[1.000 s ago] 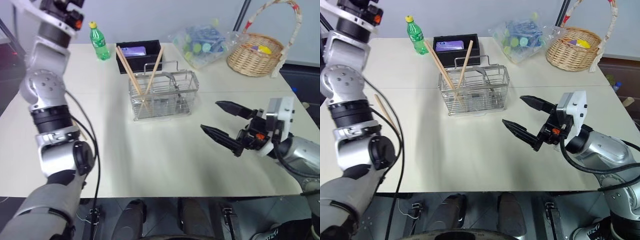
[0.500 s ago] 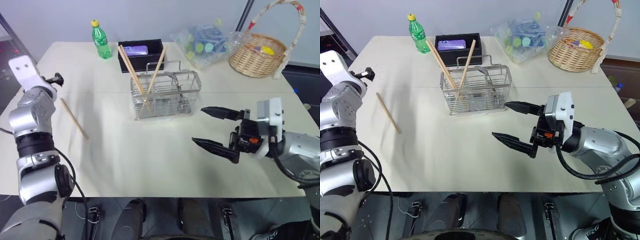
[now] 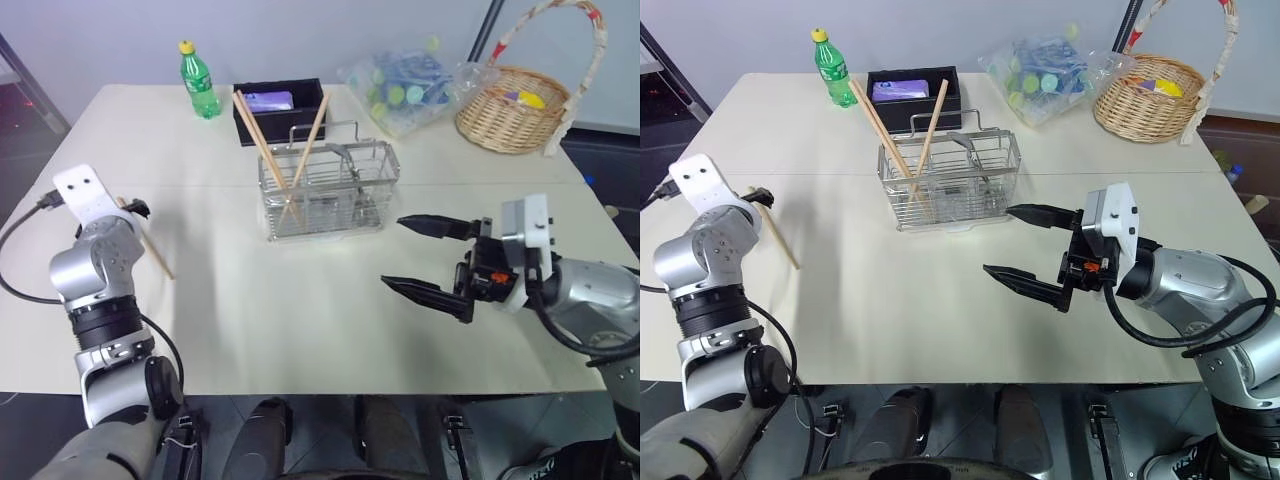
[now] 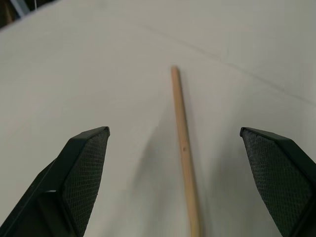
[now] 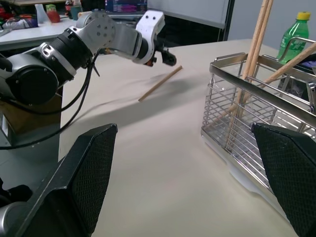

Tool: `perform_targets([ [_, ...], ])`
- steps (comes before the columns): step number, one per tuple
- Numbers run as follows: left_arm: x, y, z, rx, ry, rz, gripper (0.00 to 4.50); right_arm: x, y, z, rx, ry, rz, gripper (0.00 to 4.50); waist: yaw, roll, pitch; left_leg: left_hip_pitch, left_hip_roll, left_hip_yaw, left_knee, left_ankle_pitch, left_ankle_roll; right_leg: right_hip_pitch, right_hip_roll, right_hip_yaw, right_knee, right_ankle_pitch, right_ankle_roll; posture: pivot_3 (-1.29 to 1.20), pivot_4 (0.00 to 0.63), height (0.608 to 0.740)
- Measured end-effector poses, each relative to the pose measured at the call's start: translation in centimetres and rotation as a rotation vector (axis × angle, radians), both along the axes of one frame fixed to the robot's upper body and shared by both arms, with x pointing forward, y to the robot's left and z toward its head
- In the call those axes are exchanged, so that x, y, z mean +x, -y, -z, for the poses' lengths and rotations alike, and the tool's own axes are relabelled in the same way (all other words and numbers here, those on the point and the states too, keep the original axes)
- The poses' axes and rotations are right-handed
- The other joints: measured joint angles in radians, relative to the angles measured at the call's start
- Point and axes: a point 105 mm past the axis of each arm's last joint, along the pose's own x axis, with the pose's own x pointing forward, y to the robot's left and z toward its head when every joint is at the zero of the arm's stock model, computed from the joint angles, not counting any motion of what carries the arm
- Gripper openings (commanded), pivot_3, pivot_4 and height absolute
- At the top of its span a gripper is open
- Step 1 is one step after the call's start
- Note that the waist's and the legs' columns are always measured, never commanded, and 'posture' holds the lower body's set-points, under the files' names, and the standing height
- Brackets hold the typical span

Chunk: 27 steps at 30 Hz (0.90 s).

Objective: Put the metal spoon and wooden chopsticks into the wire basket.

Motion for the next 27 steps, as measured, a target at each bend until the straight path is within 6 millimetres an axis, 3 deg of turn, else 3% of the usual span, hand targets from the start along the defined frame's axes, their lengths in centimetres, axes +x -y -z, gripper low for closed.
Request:
perform_targets([
  [9,-0.9,-0.6,3.4,-0.084,-0.116,-0.056,4.45,0.1,0.1,0.2,0.004,-0.002,0.028,4.5,0.001,0.0,0.0,0.0,0.0,0.0,0.0,0.0,0.0,0.0,0.0,0.0,0.0,0.0,0.0,0.0,0.15,0.74],
  [20,-0.6,-0.4,3.4,-0.056,-0.15,-0.019,4.45,0.3,0.1,0.1,0.009,0.004,0.054,4.5,0.001,0.0,-0.001,0.0,0.0,0.0,0.0,0.0,0.0,0.0,0.0,0.0,0.0,0.0,0.0,0.0,0.15,0.74],
  [26,-1.1,-0.8,3.7,-0.133,-0.134,-0.071,4.45,0.4,0.1,-0.1,0.011,0.012,0.059,4.5,-0.001,0.001,-0.001,0.001,0.0,0.001,0.0,0.0,0.0,0.0,0.0,0.0,0.0,0.0,0.0,0.0,0.15,0.74],
  [27,-1.2,-0.8,3.7,-0.14,-0.132,-0.076,4.22,0.4,0.2,-0.1,0.011,0.013,0.06,4.5,-0.001,0.002,-0.002,0.001,0.0,0.001,0.0,0.0,0.0,0.0,0.0,0.0,0.0,0.0,0.0,0.0,0.15,0.74],
])
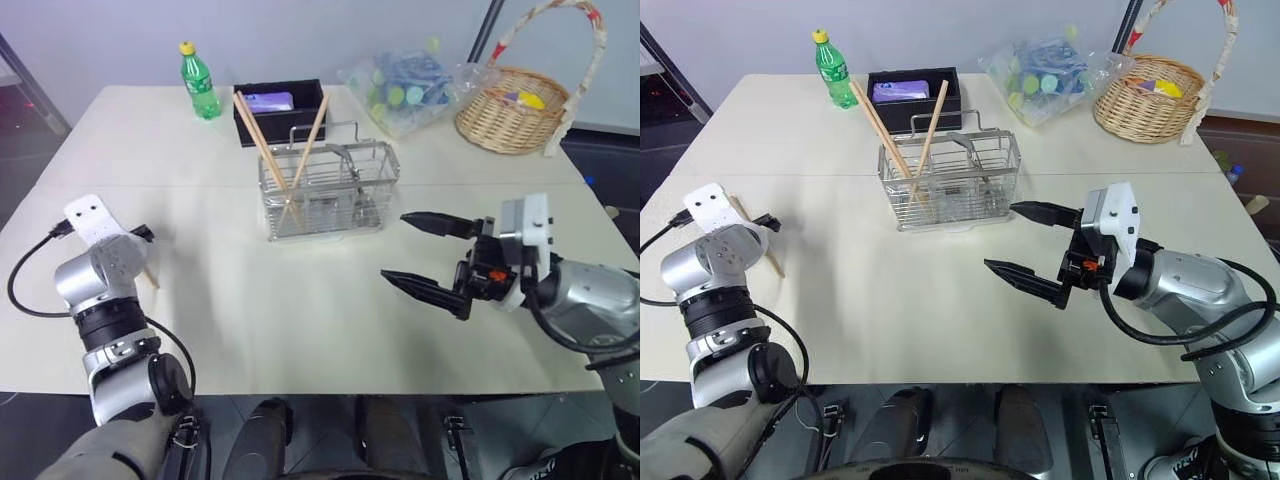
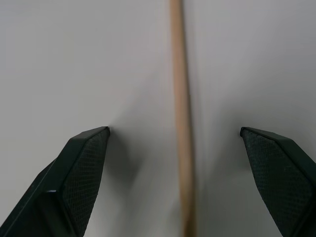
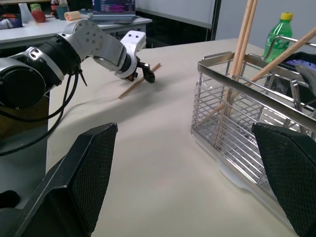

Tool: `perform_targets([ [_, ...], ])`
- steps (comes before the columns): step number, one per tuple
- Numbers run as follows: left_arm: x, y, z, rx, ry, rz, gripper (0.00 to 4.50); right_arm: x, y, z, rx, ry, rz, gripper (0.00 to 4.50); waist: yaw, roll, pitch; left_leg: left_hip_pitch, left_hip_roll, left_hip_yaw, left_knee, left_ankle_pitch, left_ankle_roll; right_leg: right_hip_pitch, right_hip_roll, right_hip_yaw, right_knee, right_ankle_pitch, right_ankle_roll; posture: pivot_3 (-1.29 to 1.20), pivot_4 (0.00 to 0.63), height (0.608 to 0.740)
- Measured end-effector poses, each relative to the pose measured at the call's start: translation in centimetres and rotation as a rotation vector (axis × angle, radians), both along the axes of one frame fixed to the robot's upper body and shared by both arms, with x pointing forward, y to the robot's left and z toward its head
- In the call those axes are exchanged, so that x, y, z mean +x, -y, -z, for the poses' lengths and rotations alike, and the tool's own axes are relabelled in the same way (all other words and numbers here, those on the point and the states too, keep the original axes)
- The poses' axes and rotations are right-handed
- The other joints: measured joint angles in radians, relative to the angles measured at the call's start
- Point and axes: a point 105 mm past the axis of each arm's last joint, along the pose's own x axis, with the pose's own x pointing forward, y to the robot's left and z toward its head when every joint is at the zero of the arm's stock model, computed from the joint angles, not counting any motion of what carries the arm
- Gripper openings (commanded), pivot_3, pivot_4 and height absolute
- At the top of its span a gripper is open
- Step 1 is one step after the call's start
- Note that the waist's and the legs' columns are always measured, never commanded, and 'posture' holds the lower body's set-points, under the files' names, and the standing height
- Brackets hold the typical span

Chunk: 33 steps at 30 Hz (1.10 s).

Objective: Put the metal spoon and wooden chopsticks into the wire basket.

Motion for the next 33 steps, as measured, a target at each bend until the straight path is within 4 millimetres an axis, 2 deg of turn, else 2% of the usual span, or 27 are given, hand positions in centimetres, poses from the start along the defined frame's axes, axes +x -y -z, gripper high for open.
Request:
perform_targets([
  [2,-0.3,-0.2,0.1,-0.009,0.002,-0.021,3.59,0.0,0.0,0.0,0.001,0.001,0.003,4.5,-0.001,0.0,0.0,0.0,0.0,0.0,0.0,0.0,0.0,0.0,0.0,0.0,0.0,0.0,0.0,0.0,0.15,0.74],
  [9,-1.3,-1.4,0.2,-0.023,0.009,-0.075,0.08,0.2,0.0,-0.4,0.002,0.014,0.001,4.5,0.003,0.001,-0.001,0.0,0.0,0.0,0.0,0.0,0.0,0.001,0.0,0.0,0.0,0.0,0.0,0.0,0.15,0.74],
  [26,-1.4,-1.9,0.2,-0.011,-0.004,-0.062,0.03,0.4,0.8,-0.4,0.009,0.007,0.031,4.5,0.001,0.001,-0.001,0.001,0.0,0.0,0.0,0.0,0.0,0.001,0.0,0.0,0.0,0.0,0.0,0.0,0.15,0.74],
  [33,0.4,-1.1,-0.7,0.071,0.047,0.057,0.03,0.5,1.0,-0.4,0.019,0.009,0.053,4.5,0.003,0.0,0.0,0.0,0.0,0.0,0.0,0.0,0.0,0.001,0.0,0.0,0.0,0.0,0.0,0.0,0.15,0.74],
])
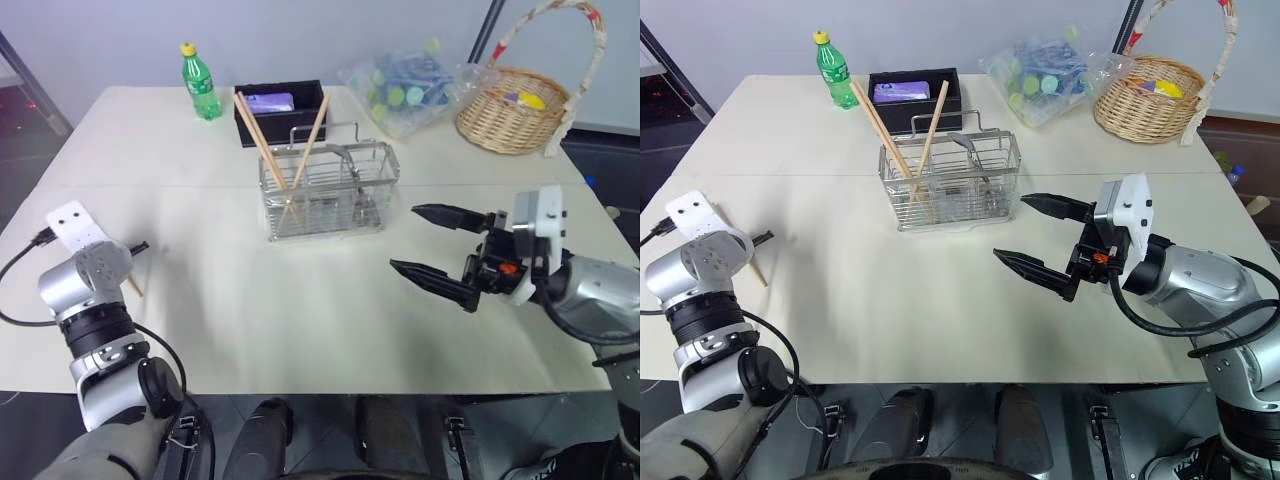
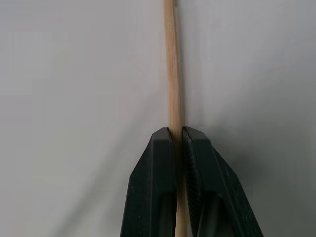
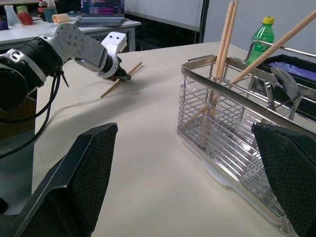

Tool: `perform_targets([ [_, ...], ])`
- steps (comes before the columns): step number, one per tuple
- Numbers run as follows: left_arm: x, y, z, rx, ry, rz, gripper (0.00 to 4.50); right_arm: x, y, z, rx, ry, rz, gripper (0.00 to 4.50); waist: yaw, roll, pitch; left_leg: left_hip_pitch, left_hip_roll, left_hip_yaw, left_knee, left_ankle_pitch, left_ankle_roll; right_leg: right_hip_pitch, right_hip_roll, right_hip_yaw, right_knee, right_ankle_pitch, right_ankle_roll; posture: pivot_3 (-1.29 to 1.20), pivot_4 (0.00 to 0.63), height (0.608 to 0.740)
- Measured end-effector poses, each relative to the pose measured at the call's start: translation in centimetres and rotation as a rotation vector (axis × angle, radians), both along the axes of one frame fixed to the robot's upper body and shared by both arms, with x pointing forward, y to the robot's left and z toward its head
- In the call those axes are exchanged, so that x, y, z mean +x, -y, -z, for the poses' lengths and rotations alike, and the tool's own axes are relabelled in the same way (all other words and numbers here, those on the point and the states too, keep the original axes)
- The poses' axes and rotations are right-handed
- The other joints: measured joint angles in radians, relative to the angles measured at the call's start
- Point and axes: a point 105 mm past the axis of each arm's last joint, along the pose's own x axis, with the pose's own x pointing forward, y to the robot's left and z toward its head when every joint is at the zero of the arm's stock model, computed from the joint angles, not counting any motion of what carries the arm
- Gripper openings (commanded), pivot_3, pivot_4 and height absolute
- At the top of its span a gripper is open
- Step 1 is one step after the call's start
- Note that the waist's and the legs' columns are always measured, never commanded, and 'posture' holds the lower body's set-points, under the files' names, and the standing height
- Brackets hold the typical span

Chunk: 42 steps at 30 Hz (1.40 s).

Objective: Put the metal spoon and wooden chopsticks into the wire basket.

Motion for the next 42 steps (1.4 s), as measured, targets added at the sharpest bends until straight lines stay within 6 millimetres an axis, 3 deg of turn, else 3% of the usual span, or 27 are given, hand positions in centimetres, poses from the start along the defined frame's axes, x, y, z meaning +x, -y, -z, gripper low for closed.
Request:
perform_targets([
  [8,2.3,0.5,-1.7,0.075,0.132,0.143,0.03,0.0,-0.1,-0.4,0.019,0.011,0.016,4.5,-0.001,0.0,0.0,0.0,0.0,0.0,0.0,0.0,0.0,-0.001,0.0,0.0,0.0,0.0,0.0,0.0,0.15,0.74],
  [10,3.3,1.2,-3.1,0.098,0.209,0.202,0.03,-0.1,-0.2,-0.4,0.02,0.015,0.017,4.5,0.0,-0.001,0.0,-0.001,0.0,0.0,0.0,0.0,0.0,-0.001,0.0,0.0,-0.001,0.0,0.0,0.0,0.15,0.74],
  [16,5.3,4.4,-10.8,0.138,0.576,0.451,0.03,-0.1,-0.1,-0.2,0.023,0.008,0.024,4.5,0.001,-0.001,0.001,-0.003,0.0,0.0,0.0,0.0,0.0,-0.002,0.0,0.0,-0.001,0.0,0.0,0.0,0.15,0.74],
  [22,4.3,8.2,-19.9,0.176,0.965,0.782,0.03,0.0,0.2,-0.5,0.031,0.019,0.045,4.5,-0.005,-0.001,0.001,-0.002,0.0,0.0,0.0,0.0,0.0,-0.002,0.0,0.0,-0.001,0.0,0.0,0.0,0.15,0.74],
  [25,3.2,10.1,-22.6,0.159,1.117,0.933,0.03,0.0,0.2,-0.7,0.043,0.022,0.046,4.5,-0.003,-0.001,0.001,-0.002,0.0,0.0,0.0,0.0,0.0,-0.002,0.0,0.0,-0.001,0.0,0.0,0.0,0.15,0.74],
  [30,1.5,13.2,-25.6,0.028,1.313,1.159,0.03,0.1,0.2,-0.8,0.045,0.026,0.051,4.5,-0.003,-0.001,0.001,-0.003,0.0,0.0,0.0,0.0,0.0,-0.002,0.0,0.0,-0.001,0.0,0.0,0.0,0.15,0.74],
  [33,0.8,14.9,-26.4,-0.052,1.373,1.266,0.03,0.2,0.2,-0.8,0.044,0.032,0.056,4.5,-0.004,-0.001,0.001,-0.002,0.0,0.0,0.0,0.0,0.0,-0.002,0.0,0.0,-0.001,0.0,0.0,0.0,0.15,0.74],
  [38,1.4,19.0,-24.8,-0.179,1.355,1.405,0.03,0.3,0.2,-0.8,0.053,0.039,0.066,4.5,-0.004,-0.002,0.001,-0.002,0.0,0.0,0.0,0.0,0.0,-0.002,0.0,0.0,-0.001,0.0,0.0,0.0,0.15,0.74],
  [42,2.5,21.1,-23.2,-0.223,1.335,1.419,0.03,0.4,0.3,-0.8,0.049,0.044,0.081,4.5,-0.005,-0.002,0.001,-0.002,0.0,0.0,0.0,0.0,0.0,-0.002,0.0,0.0,-0.001,0.0,0.0,0.0,0.15,0.74],
])
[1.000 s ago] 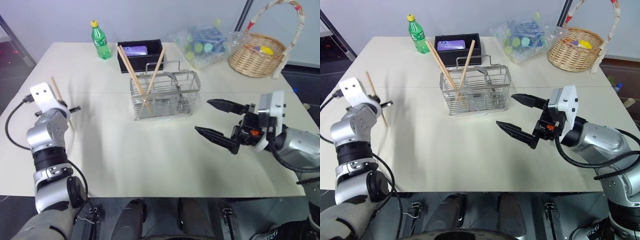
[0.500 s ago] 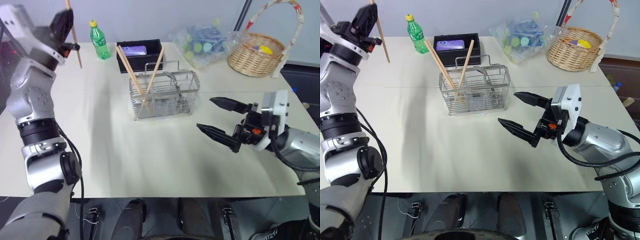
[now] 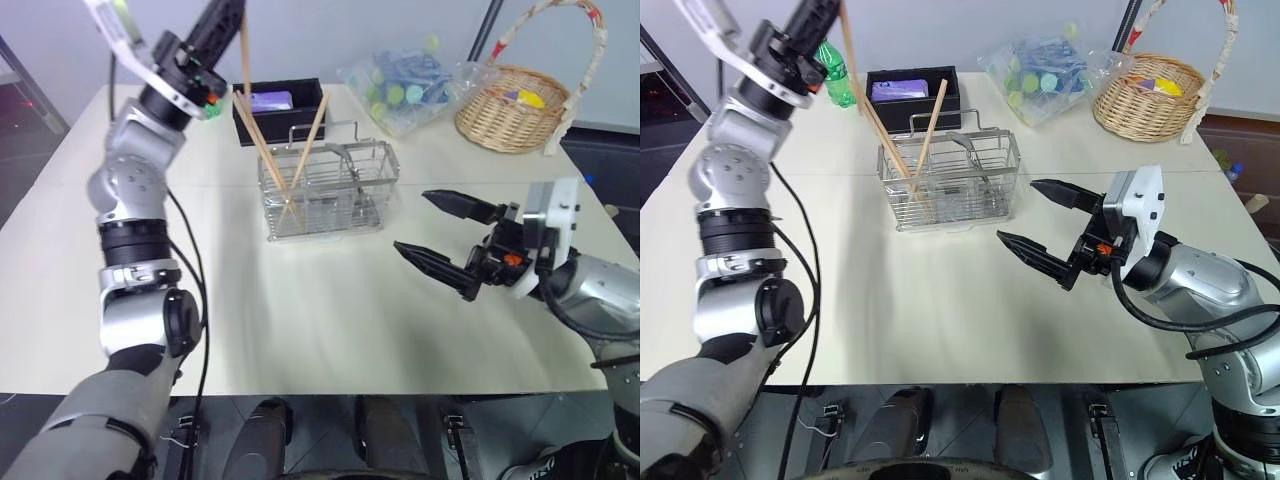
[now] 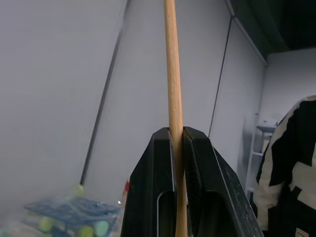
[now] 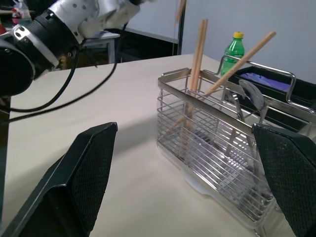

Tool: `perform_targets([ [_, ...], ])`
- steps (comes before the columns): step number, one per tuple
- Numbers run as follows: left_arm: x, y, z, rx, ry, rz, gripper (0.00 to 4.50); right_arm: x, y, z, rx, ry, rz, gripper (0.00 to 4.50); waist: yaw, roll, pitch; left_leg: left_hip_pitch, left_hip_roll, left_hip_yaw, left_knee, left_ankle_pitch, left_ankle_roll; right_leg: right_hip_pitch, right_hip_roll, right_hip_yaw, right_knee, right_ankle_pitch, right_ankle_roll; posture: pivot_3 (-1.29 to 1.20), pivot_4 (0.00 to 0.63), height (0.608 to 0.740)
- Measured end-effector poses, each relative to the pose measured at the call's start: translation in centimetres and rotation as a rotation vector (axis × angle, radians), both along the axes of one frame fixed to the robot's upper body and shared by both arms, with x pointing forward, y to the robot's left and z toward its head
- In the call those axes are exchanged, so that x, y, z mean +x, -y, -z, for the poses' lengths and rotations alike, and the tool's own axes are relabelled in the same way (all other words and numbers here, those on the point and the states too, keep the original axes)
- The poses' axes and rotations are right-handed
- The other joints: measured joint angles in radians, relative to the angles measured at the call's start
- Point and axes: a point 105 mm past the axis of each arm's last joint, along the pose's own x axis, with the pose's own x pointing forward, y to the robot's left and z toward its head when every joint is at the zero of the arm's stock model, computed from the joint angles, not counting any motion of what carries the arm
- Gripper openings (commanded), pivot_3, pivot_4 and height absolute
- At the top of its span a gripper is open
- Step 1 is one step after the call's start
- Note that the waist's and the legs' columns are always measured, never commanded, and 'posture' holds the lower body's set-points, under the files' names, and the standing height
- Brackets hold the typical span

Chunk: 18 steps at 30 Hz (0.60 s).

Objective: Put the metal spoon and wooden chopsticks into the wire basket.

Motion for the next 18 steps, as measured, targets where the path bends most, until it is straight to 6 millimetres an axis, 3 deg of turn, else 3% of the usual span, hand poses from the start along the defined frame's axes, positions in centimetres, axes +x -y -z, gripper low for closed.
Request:
perform_targets([
  [7,0.9,2.0,2.7,0.067,-0.029,-0.01,0.03,0.1,0.0,0.0,0.009,0.0,0.013,4.5,0.001,0.0,0.0,0.0,0.0,0.0,0.0,0.0,0.0,0.0,0.0,0.0,0.0,0.0,0.0,0.0,0.15,0.74],
  [18,1.5,2.5,8.1,0.131,-0.124,-0.095,0.03,0.2,-0.2,0.0,0.025,0.004,0.024,4.5,0.003,0.0,0.0,0.0,0.0,0.0,0.0,0.0,0.0,0.0,0.0,0.0,0.0,0.0,0.0,0.0,0.15,0.74],
])
